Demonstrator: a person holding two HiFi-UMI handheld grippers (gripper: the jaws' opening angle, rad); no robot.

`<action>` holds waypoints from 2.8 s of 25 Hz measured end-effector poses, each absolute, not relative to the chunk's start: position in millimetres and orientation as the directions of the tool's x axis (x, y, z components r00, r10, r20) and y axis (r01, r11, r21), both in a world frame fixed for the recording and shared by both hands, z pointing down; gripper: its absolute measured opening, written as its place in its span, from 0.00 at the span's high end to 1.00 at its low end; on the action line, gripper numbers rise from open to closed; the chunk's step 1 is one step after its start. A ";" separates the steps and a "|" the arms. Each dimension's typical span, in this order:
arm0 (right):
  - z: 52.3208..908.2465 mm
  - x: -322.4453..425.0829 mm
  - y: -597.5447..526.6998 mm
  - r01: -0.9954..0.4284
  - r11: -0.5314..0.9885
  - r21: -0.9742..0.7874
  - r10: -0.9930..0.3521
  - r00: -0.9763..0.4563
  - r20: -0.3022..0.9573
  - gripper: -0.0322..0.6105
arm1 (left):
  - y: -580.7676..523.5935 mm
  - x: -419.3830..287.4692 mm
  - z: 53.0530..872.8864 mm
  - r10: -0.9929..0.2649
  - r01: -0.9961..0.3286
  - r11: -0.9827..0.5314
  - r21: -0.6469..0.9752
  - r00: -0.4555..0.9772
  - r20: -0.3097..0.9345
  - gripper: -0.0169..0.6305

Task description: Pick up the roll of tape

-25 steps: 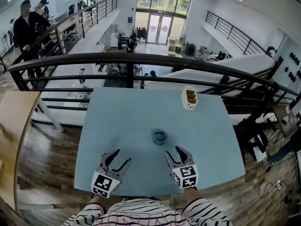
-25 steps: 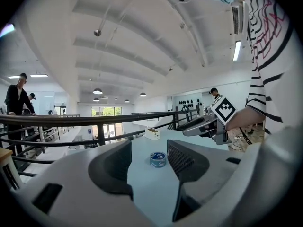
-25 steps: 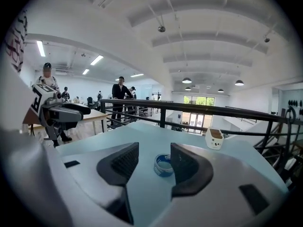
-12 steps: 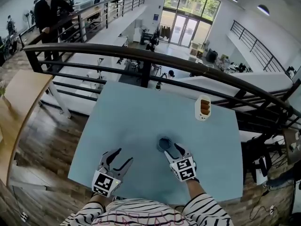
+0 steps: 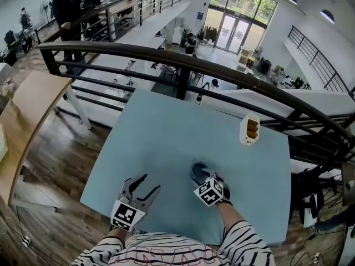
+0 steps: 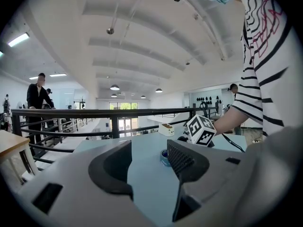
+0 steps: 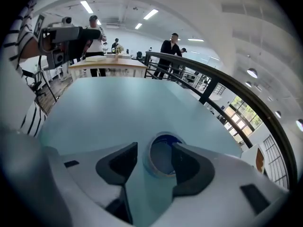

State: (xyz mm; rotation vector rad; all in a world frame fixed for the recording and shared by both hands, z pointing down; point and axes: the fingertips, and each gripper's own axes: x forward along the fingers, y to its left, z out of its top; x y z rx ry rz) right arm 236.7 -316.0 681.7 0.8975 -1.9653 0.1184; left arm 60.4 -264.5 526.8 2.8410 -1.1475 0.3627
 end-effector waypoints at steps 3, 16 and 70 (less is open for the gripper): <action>691.0 233.7 -319.7 -0.584 0.761 0.284 -0.518 -0.282 0.807 0.61 | -263.1 59.4 529.8 -0.681 -0.697 -0.716 -0.033 0.689 0.249 0.64; 730.8 230.1 -327.0 -0.477 0.848 0.232 -0.381 -0.242 0.892 0.62 | -261.1 52.9 539.3 -0.696 -0.717 -0.696 -0.027 0.665 0.270 0.64; 545.2 211.0 -227.6 -0.964 0.265 0.013 -0.876 -0.235 0.421 0.83 | -228.4 44.1 513.9 -0.496 -0.496 -0.866 -0.062 0.837 0.231 0.65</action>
